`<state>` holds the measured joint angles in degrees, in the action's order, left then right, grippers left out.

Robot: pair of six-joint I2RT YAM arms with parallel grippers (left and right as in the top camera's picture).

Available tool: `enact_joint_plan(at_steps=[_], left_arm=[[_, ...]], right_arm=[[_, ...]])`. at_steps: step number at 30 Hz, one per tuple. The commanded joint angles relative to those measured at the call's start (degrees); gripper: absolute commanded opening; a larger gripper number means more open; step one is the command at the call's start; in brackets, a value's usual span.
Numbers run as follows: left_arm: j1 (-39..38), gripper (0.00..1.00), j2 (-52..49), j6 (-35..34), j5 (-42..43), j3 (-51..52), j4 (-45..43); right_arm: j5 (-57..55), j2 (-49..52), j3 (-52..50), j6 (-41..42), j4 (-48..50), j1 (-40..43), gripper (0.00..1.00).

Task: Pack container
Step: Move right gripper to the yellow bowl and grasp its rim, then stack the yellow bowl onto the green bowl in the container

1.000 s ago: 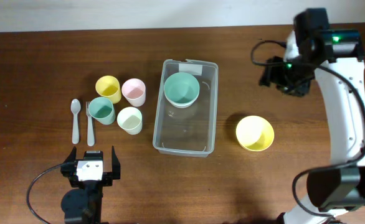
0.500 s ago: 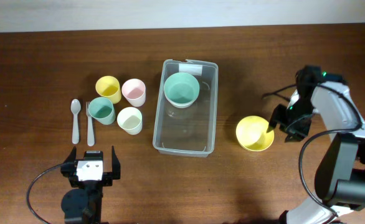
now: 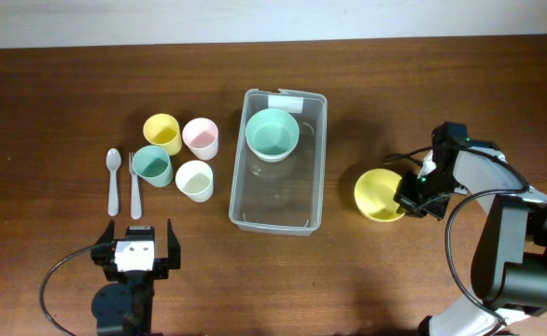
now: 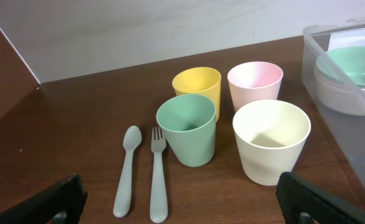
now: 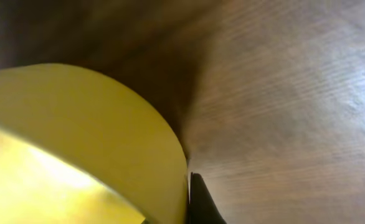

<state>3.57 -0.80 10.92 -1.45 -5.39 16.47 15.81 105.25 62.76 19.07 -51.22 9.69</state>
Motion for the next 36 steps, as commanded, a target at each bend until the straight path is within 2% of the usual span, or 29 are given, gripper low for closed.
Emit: enact_joint_plan(at_steps=[1, 5, 9, 12, 13, 15, 17, 21, 30, 36], left_arm=[[0.35, 1.0, 0.39, 0.7, 0.66, 0.26, -0.13], [0.35, 1.0, 0.39, 0.72, 0.63, 0.26, -0.13], [0.35, 1.0, 0.39, 0.7, 0.66, 0.26, -0.13], [0.35, 1.0, 0.39, 0.7, 0.66, 0.28, -0.13], [0.35, 1.0, 0.39, 0.7, 0.66, 0.26, -0.13], [0.35, 1.0, 0.39, 0.7, 0.66, 0.28, -0.13], [0.35, 1.0, 0.39, 0.7, 0.63, 0.28, -0.13], [0.35, 1.0, 0.39, 0.7, 0.63, 0.28, -0.13], [0.35, 1.0, 0.39, 0.7, 0.66, 0.28, -0.13], [0.35, 1.0, 0.39, 0.7, 0.66, 0.26, -0.13]], right_arm=[[6.75, -3.74, 0.59, 0.31, 1.4, -0.31, 0.04], [16.65, -9.6, 5.6, 0.35, 0.83, -0.61, 0.04], [21.27, -14.97, 13.42, 0.33, -3.19, -3.54, 0.04], [17.73, -16.46, 23.28, -0.44, -9.97, -9.62, 0.04], [10.82, -16.17, 29.11, -0.55, -13.42, -14.75, 0.04], [2.12, -15.5, 33.4, -0.04, -14.62, -20.72, 0.04], [-3.98, -14.16, 35.28, 1.57, -13.03, -26.14, 0.04], [-6.19, -9.33, 35.93, 2.12, -8.35, -31.32, 0.04], [-3.39, 7.04, 35.95, 0.72, 3.54, -30.91, 0.04], [-3.19, 10.84, 35.93, 0.35, 8.5, -30.82, 0.04]])
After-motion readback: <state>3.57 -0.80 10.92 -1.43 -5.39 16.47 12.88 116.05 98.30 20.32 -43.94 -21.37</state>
